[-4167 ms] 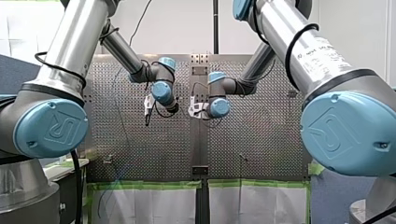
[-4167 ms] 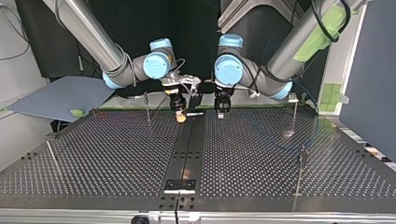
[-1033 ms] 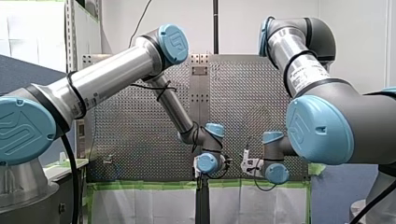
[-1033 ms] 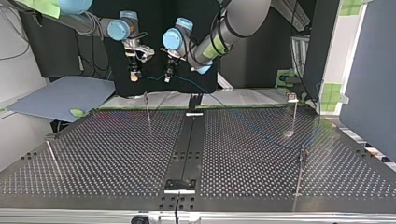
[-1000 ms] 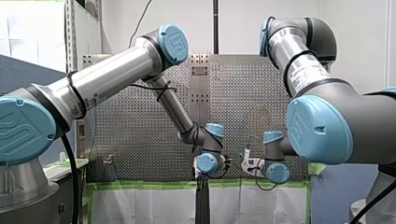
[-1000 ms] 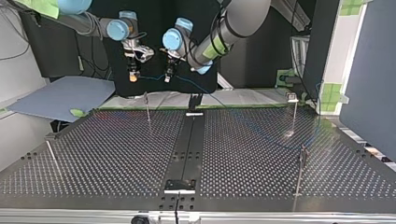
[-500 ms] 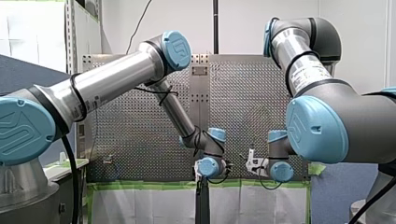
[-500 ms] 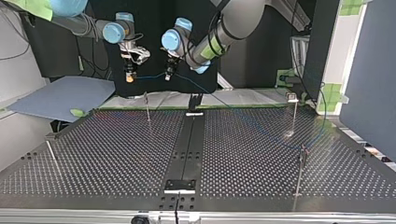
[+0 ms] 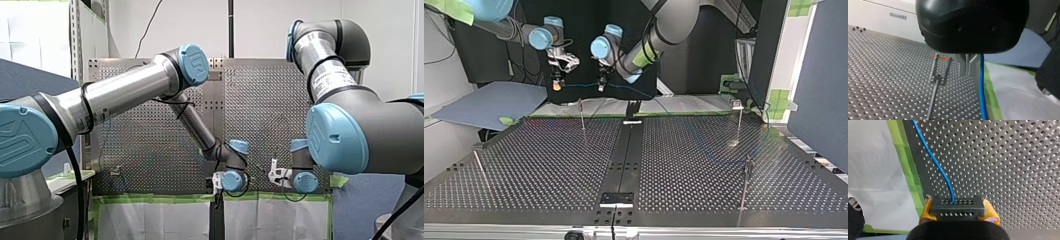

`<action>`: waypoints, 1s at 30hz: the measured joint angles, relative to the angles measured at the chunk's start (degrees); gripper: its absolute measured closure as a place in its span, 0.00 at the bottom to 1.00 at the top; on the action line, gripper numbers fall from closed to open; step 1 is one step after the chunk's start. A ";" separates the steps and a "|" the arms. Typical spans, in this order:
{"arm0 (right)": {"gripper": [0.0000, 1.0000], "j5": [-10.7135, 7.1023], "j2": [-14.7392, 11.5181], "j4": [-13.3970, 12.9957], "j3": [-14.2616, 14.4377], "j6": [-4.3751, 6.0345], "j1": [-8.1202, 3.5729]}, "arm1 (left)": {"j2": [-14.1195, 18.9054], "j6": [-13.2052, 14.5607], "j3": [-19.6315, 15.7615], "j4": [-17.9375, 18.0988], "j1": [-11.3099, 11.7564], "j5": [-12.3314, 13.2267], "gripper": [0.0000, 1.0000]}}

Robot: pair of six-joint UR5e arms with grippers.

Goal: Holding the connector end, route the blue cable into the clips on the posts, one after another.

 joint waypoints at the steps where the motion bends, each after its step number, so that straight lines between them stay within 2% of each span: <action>1: 1.00 -0.06 0.25 0.11 -0.27 -0.03 -0.18 | 0.00 0.08 0.34 0.01 -0.05 -0.17 1.00; 5: 1.00 -0.20 1.46 1.49 -1.82 -0.49 -0.89 | -0.09 0.26 1.83 0.03 -0.29 -0.52 1.00; 9: 1.00 -0.17 1.78 3.81 -3.27 -1.79 -1.30 | -1.09 0.29 3.40 -0.44 -0.44 -0.46 1.00; 11: 1.00 -0.19 1.78 4.73 -3.70 -2.04 -1.40 | -1.84 0.29 4.21 -0.94 -0.53 -0.21 1.00; 14: 1.00 -0.60 1.73 5.32 -4.11 -1.99 -1.68 | -3.13 0.30 5.50 -1.45 -0.66 0.14 1.00; 22: 1.00 -3.72 1.56 5.73 -5.61 -1.48 -2.87 | -3.87 0.30 6.39 -1.55 -0.62 0.40 1.00; 30: 1.00 -6.87 1.56 8.33 -7.56 -1.59 -3.57 | -3.91 0.30 7.49 -1.50 -1.11 -0.53 1.00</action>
